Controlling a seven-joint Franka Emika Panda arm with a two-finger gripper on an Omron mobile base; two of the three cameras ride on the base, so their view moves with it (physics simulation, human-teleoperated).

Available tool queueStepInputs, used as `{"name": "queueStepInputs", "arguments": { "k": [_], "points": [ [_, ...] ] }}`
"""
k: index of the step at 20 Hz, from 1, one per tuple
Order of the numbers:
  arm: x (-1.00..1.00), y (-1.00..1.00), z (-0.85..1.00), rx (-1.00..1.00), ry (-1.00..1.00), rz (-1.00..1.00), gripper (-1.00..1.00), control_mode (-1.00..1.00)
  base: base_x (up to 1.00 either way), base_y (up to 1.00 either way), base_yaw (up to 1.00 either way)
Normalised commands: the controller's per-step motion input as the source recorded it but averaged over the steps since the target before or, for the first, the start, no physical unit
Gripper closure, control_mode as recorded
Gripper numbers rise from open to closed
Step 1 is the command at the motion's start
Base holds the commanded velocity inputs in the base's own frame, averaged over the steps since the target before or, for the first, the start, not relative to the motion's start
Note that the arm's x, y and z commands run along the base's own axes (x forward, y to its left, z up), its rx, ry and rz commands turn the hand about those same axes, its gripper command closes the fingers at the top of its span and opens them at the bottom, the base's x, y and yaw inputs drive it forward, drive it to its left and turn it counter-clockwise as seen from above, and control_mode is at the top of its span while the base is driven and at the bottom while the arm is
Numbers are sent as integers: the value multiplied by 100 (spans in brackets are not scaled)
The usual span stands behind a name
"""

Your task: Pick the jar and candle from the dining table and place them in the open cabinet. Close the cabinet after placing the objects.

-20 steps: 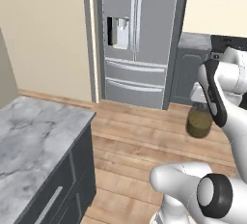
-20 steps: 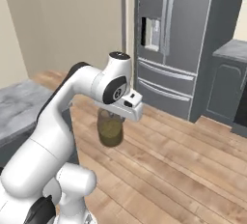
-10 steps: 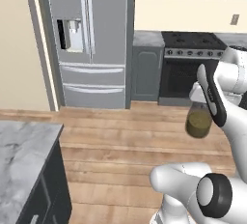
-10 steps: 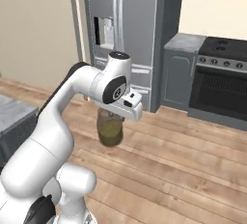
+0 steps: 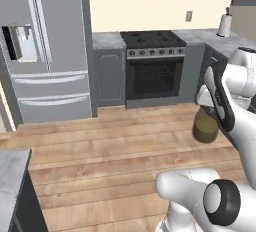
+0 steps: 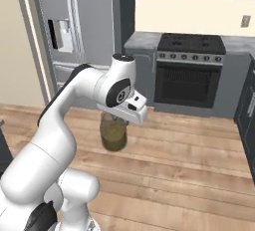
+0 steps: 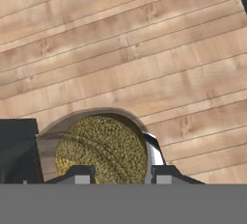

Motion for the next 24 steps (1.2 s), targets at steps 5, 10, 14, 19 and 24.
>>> {"name": "queueStepInputs", "arguments": {
  "k": [5, 10, 14, 19, 24],
  "points": [
    [0, 0, 0, 0, 0, 0, 100, 100, 21, 8, -36],
    [0, 0, 0, 0, 0, 0, 100, 100, 39, 39, -30],
    [0, 0, 0, 0, 0, 0, 100, 100, 51, 47, -28],
    [0, 0, 0, 0, 0, 0, 100, 100, 61, 38, -27],
    [0, 0, 0, 0, 0, 0, 100, 100, 69, 38, -26]
  ]
}}
